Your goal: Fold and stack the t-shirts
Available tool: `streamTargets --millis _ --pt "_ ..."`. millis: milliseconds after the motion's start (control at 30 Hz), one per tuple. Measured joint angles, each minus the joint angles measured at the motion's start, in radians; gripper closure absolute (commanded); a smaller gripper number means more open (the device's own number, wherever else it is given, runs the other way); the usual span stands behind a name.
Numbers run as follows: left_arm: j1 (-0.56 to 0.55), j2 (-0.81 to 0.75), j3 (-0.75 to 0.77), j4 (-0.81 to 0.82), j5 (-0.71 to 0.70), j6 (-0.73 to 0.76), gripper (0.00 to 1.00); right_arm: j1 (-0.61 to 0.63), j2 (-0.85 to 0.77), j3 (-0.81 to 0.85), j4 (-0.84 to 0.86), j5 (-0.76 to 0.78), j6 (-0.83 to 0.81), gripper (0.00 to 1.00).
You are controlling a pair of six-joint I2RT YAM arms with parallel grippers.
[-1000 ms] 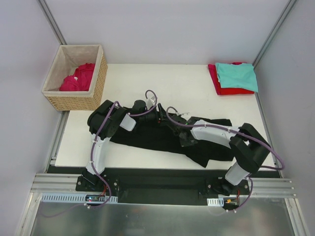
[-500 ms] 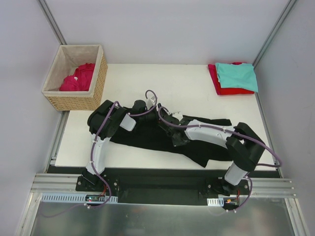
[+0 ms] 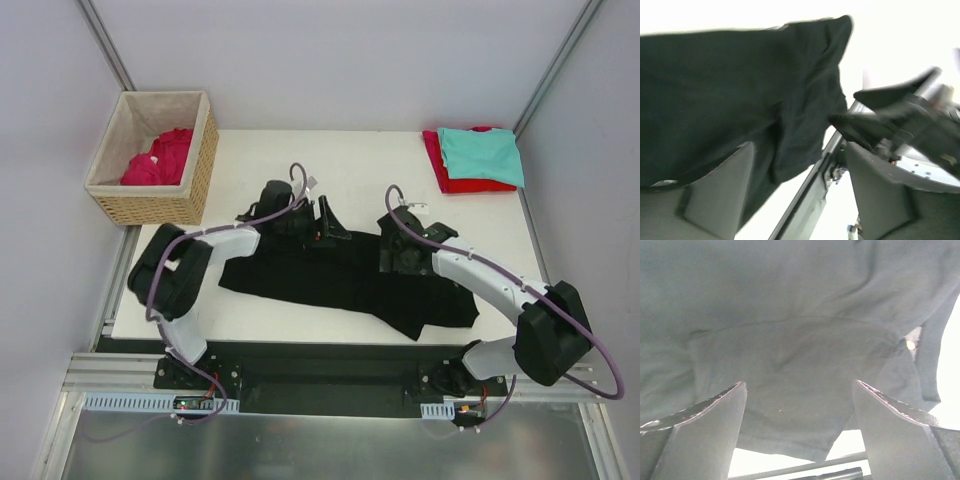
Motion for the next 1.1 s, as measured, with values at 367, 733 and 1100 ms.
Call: streamTargets --millis 367,733,1100 --pt "0.036 -0.533 0.163 -0.562 -0.188 0.301 0.2 -0.218 0.0 -0.04 0.019 -0.059 0.0 0.07" --pt "0.164 -0.652 -0.078 -0.766 -0.263 0.323 0.2 -0.247 -0.034 -0.163 -0.003 -0.129 0.068 0.03" --pt "0.178 -0.679 -0.077 -0.762 -0.261 0.332 0.2 -0.298 0.09 -0.142 -0.004 -0.091 0.101 0.02"
